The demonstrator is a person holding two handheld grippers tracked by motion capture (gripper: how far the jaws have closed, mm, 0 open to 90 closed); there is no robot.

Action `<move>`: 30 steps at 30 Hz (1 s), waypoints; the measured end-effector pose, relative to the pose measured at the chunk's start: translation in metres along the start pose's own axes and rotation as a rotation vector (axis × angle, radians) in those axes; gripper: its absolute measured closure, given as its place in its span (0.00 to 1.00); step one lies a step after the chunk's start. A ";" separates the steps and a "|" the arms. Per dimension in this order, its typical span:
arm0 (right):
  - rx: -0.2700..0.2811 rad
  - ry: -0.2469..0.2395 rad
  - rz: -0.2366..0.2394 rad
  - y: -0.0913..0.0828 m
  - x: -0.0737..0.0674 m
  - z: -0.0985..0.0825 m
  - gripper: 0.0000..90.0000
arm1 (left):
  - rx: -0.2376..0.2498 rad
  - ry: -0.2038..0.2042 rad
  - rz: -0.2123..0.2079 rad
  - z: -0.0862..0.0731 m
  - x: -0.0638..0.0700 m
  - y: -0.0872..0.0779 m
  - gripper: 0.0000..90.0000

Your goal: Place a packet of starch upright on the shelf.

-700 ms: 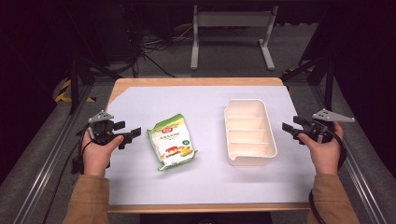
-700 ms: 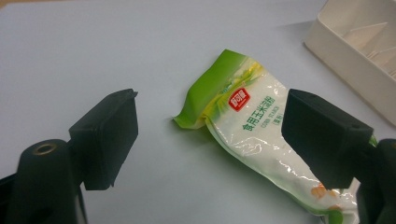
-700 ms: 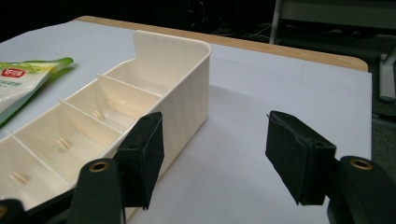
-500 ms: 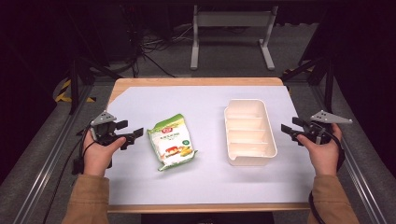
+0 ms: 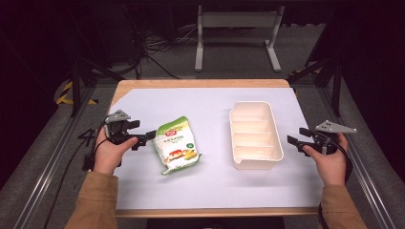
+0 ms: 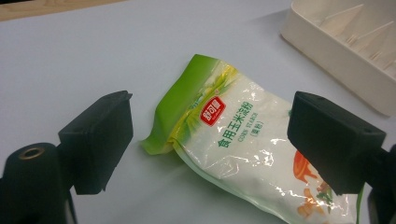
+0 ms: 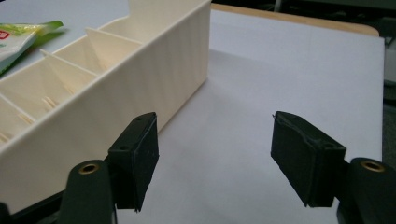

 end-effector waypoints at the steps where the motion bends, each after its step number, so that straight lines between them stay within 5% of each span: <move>1: -0.009 0.003 0.000 0.000 0.001 -0.003 0.35 | -0.003 0.002 0.004 0.001 -0.001 0.001 0.16; 9: -0.063 -0.003 -0.006 -0.001 0.000 -0.016 0.32 | -0.041 0.007 -0.002 0.005 -0.001 0.015 0.11; 19: -0.064 -0.010 -0.026 -0.011 0.001 -0.020 0.31 | -0.092 -0.006 0.003 0.001 -0.007 0.039 0.11; 30: -0.058 0.020 -0.023 -0.013 0.002 -0.022 0.30 | -0.123 -0.068 -0.024 -0.009 -0.010 0.063 0.14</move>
Point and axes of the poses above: each handheld gripper's, and its own axes: y roughly forward along the jaws, z roughly out of its top, x roughly to its right, the point moved 6 cm from there along y, roughly forward along the jaws, and after that the axes turned 9 degrees about -x, right-handed, at the moved point
